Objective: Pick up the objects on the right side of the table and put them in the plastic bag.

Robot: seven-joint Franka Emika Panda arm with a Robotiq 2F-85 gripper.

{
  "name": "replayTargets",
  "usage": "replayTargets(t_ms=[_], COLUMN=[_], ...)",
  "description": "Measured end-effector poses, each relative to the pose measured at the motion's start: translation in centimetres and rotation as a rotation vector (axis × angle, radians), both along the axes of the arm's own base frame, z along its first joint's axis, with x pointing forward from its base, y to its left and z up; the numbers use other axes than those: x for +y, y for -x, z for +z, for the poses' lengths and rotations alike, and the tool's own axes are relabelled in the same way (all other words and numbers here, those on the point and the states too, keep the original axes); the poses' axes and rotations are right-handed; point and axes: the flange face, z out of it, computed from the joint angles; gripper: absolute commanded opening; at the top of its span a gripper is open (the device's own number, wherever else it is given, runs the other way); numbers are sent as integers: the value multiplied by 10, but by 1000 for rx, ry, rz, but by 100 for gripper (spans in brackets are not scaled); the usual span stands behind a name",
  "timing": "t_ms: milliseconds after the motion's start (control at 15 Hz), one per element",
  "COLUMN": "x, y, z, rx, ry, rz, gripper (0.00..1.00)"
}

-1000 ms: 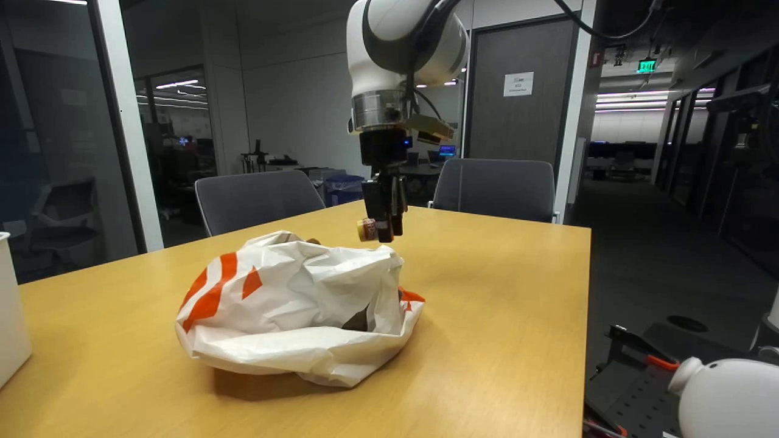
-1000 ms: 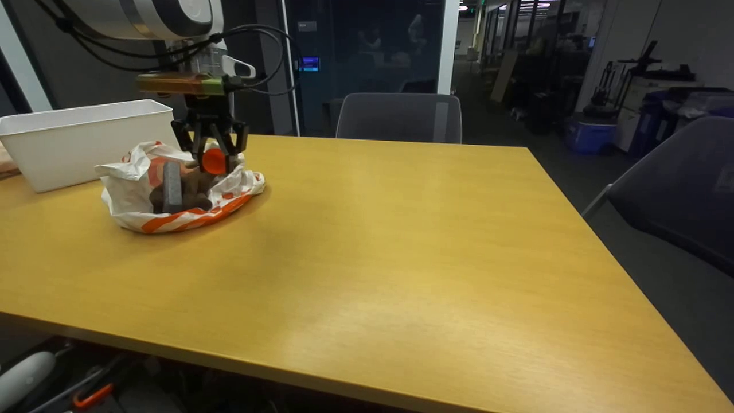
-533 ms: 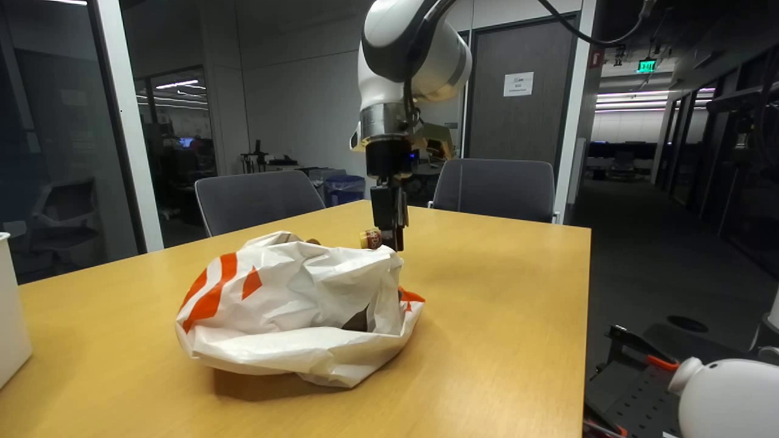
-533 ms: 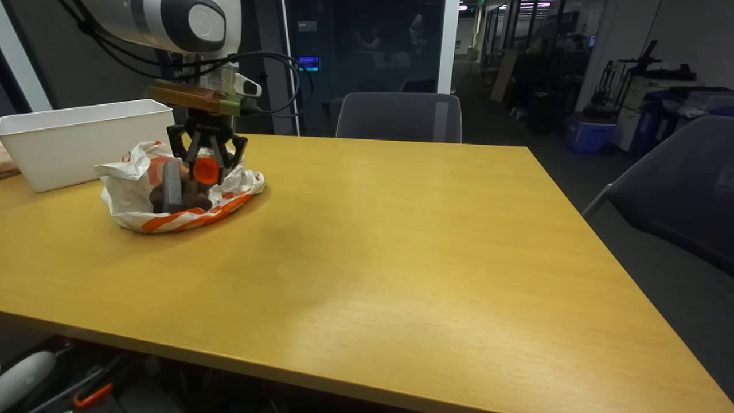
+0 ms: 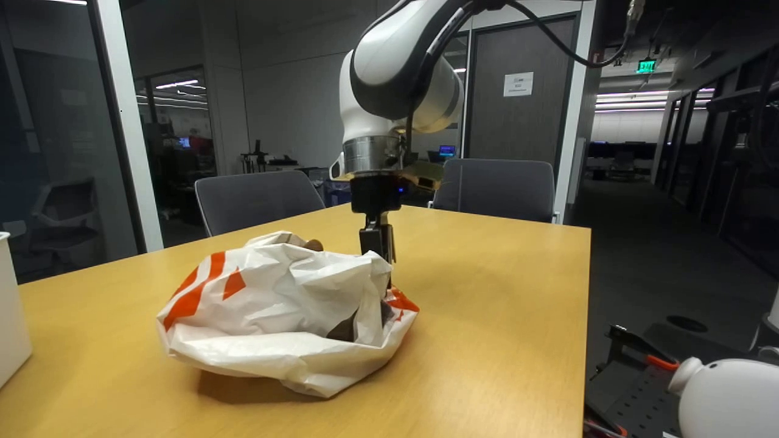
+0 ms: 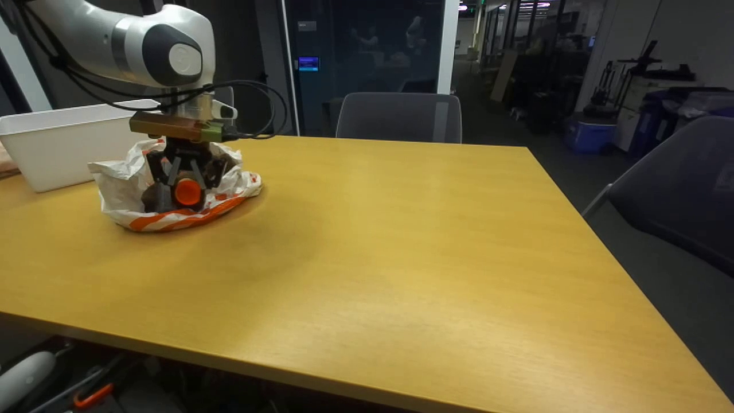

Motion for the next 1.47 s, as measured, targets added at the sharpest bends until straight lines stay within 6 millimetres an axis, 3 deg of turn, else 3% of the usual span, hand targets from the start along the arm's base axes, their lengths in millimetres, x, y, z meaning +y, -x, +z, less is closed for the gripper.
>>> replayTargets(t_ms=[133, 200, 333, 467, 1067, 1467], x=[17, 23, 32, 35, 37, 50], y=[5, 8, 12, 14, 22, 40], z=[-1, 0, 1, 1, 4, 42], rx=[-46, -64, -93, -112, -90, -130], ry=[-7, -8, -1, 11, 88, 132], rz=[30, 43, 62, 72, -39, -153], gripper=[27, 77, 83, 98, 100, 100])
